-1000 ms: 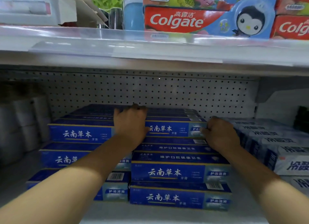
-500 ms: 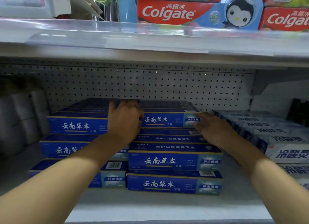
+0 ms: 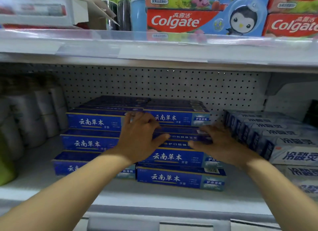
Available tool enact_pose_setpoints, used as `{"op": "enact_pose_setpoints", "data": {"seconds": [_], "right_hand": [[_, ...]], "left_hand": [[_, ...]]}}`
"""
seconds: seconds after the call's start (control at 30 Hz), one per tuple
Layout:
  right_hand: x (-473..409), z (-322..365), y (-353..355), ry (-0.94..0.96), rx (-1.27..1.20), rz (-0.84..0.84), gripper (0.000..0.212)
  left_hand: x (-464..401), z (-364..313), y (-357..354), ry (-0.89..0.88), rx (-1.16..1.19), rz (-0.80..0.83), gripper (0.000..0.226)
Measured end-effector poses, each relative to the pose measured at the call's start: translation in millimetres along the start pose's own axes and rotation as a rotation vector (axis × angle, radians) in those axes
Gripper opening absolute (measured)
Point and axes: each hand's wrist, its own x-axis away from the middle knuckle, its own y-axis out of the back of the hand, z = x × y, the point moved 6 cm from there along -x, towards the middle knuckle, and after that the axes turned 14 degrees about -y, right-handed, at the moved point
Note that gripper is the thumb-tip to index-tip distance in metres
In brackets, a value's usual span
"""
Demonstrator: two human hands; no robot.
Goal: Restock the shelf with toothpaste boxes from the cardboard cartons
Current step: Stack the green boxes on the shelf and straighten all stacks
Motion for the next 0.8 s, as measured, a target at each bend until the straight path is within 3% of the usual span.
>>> {"op": "enact_pose_setpoints", "data": {"seconds": [0.07, 0.2, 0.27, 0.33, 0.43, 0.5, 0.6, 0.8], "right_hand": [[1.1, 3.3, -0.9, 0.005, -0.030, -0.013, 0.047], [-6.7, 1.0, -1.0, 0.018, 0.017, -0.092, 0.106], [-7.0, -1.8, 0.0, 0.018, 0.001, -0.101, 0.113], [0.0, 1.2, 4.0, 0.063, -0.033, -0.122, 0.103], [14.5, 9.0, 10.8, 0.118, -0.062, -0.154, 0.061], [23.3, 14.3, 11.1, 0.122, 0.003, -0.156, 0.057], [32.8, 22.4, 3.4, 0.104, 0.138, -0.147, 0.053], [37.6, 23.2, -5.4, 0.024, 0.170, -0.183, 0.048]], "left_hand": [[2.7, -4.5, -1.9, -0.011, -0.017, 0.063, 0.067], [1.4, -7.9, -2.3, 0.026, -0.040, 0.190, 0.072], [5.1, -8.8, 2.7, 0.027, 0.010, 0.136, 0.073], [12.2, -5.8, 11.1, 0.019, 0.051, 0.060, 0.065], [26.0, 4.1, 31.5, 0.027, 0.049, -0.029, 0.043], [35.0, 12.6, 40.9, 0.072, 0.030, -0.045, 0.024], [47.5, 21.8, 43.0, 0.167, 0.063, 0.041, 0.034], [56.3, 25.7, 36.0, 0.173, 0.069, 0.165, 0.040]]}}
